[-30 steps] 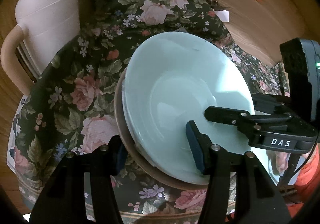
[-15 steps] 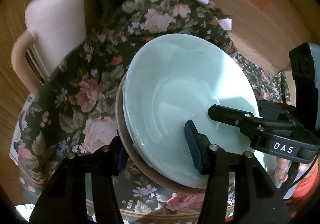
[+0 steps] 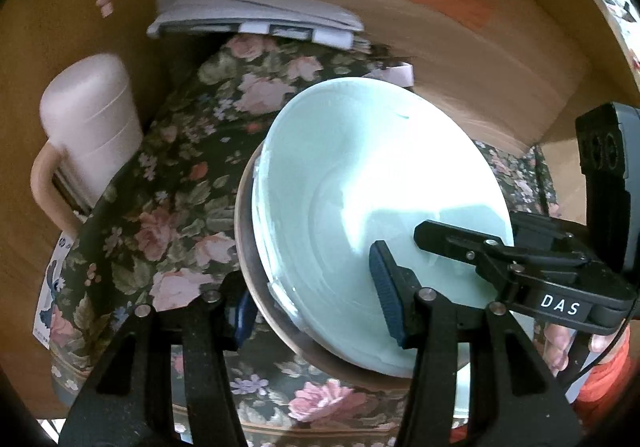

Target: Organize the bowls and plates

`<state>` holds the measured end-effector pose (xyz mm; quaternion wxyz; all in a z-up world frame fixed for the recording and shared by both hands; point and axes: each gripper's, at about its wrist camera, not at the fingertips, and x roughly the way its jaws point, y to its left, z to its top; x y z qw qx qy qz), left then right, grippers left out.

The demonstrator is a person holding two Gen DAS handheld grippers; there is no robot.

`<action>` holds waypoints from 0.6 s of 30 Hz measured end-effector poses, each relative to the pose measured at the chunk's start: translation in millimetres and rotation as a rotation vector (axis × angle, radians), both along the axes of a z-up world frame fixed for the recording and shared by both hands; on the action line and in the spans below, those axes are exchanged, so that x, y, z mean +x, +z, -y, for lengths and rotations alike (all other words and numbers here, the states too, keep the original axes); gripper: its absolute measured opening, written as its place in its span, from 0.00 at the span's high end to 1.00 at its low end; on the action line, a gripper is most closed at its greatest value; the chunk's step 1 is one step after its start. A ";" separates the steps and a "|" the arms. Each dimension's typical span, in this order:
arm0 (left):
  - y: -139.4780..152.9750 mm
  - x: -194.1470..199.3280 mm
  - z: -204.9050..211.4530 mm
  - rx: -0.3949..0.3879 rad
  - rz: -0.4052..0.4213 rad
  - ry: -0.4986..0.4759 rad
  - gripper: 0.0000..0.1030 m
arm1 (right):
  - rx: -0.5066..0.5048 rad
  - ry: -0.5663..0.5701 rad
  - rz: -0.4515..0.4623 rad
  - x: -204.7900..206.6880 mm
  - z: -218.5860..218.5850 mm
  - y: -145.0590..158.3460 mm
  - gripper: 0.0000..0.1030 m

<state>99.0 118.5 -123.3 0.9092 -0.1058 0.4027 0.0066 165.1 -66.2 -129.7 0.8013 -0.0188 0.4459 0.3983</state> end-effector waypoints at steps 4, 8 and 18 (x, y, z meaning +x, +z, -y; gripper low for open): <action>3.1 2.9 16.1 0.004 0.003 -0.043 0.50 | 0.005 -0.034 0.006 -5.0 19.7 6.0 0.65; 5.3 1.6 31.7 0.007 0.008 -0.079 0.50 | 0.010 -0.073 0.012 -8.0 36.0 10.8 0.65; 5.2 -2.7 66.0 0.010 0.008 -0.158 0.50 | 0.021 -0.150 0.014 -22.6 74.8 15.2 0.65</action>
